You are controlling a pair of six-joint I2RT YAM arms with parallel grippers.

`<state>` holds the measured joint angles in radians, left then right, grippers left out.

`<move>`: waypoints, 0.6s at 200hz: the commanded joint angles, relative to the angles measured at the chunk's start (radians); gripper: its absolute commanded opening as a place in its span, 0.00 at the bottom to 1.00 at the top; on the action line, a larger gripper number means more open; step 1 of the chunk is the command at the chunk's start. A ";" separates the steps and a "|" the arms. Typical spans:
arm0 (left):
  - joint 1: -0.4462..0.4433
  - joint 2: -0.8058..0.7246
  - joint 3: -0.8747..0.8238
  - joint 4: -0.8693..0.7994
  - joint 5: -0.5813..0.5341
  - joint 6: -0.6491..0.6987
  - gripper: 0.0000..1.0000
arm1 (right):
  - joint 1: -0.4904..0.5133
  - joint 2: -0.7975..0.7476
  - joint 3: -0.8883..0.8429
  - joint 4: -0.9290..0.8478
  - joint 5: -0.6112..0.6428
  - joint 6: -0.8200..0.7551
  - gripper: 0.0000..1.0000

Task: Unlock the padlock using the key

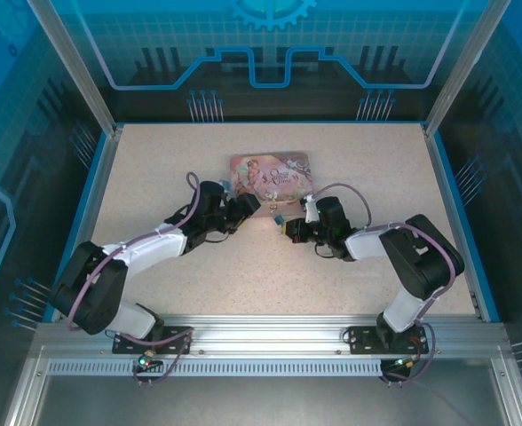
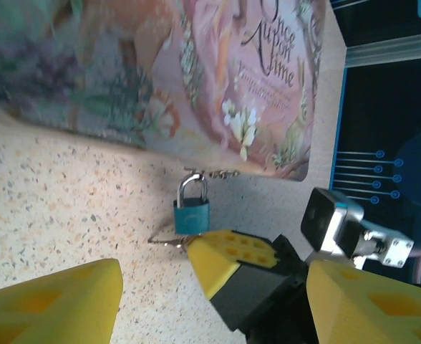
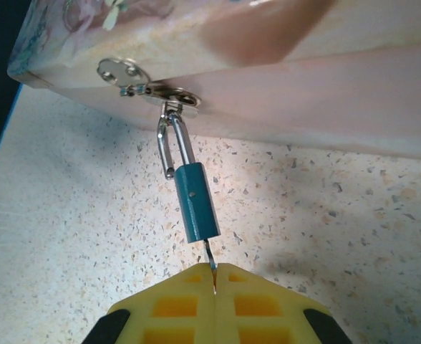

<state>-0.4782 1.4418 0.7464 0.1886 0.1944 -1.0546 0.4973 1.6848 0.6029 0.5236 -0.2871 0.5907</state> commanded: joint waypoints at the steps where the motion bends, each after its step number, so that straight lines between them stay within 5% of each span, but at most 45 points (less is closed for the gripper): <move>1: 0.005 -0.001 0.016 -0.051 -0.006 0.036 0.69 | 0.051 -0.034 0.043 -0.113 0.093 -0.121 0.01; 120: 0.245 0.023 0.144 -0.092 0.039 0.204 0.72 | 0.020 0.062 0.013 0.093 -0.022 -0.238 0.38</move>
<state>-0.2691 1.4281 0.8303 0.1059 0.2039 -0.9150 0.5270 1.7214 0.6163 0.5594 -0.2909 0.3870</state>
